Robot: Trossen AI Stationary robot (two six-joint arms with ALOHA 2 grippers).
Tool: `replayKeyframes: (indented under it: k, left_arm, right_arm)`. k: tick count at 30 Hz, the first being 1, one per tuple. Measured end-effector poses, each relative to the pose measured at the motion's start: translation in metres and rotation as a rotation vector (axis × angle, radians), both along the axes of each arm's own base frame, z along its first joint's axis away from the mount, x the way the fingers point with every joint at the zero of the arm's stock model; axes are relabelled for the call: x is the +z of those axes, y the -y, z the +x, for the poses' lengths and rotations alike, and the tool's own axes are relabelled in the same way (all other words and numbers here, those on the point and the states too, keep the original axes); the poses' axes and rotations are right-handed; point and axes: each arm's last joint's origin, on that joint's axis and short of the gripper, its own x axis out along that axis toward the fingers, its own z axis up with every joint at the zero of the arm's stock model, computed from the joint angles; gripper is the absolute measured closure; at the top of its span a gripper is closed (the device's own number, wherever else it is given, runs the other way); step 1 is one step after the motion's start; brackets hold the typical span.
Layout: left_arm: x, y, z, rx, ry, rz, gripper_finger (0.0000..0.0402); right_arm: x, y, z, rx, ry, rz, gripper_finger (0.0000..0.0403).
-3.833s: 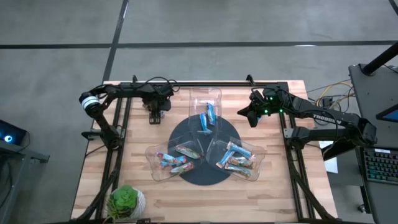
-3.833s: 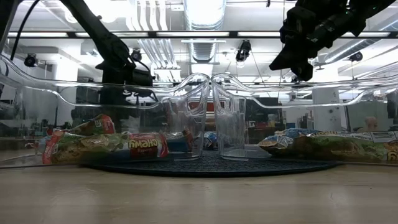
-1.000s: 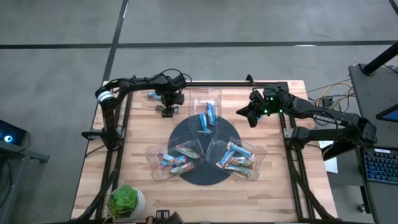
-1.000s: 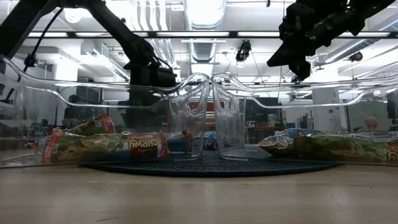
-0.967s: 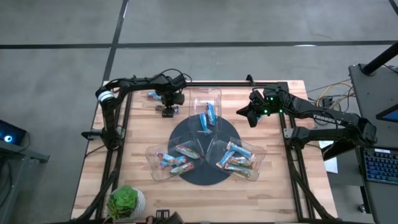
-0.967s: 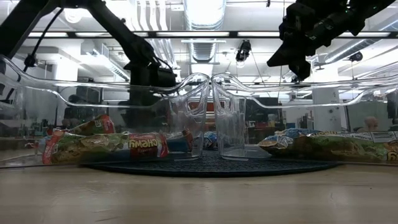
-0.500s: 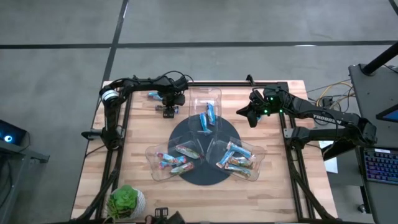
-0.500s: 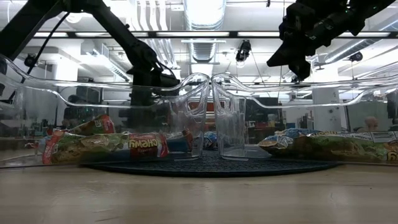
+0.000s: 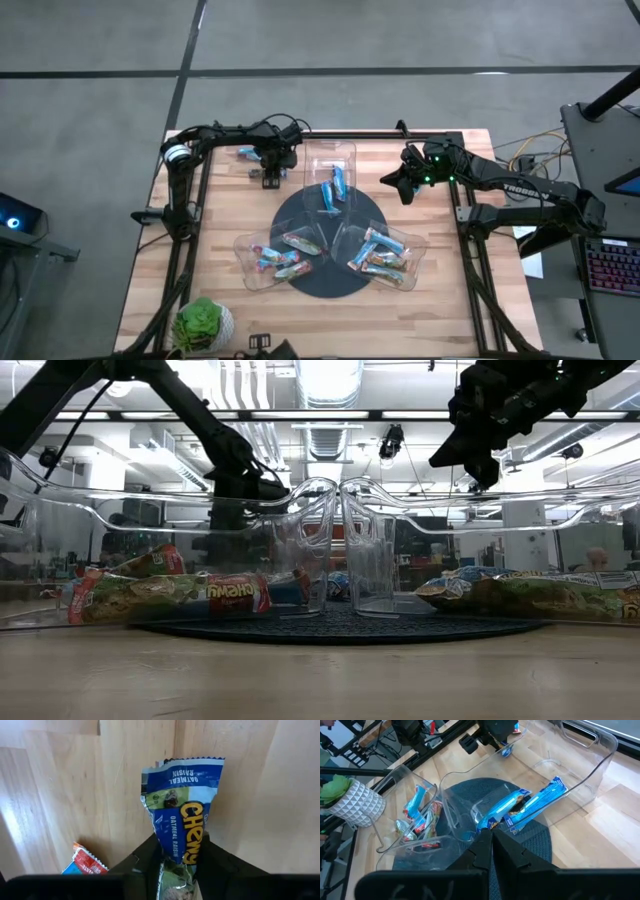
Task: Pick and place Granola Bars by type
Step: Put the blue snack into the top transparent bin
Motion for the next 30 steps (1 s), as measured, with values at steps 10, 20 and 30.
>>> replayKeyframes:
  k: [10,20,30]
  left_arm:
    - [0.002,0.000,0.000,0.013,-0.007,-0.011,0.0324]
    - [0.013,0.002,-0.003,0.020,-0.027,-0.012,0.0339]
    - [0.079,-0.004,0.013,0.063,0.043,0.034,0.0338]
  right_arm:
    - [0.000,0.000,0.000,-0.001,-0.001,-0.001,0.0394]
    - [0.000,0.000,0.000,-0.001,-0.001,-0.003,0.0394]
    - [0.000,0.000,0.000,0.002,-0.001,-0.010,0.0394]
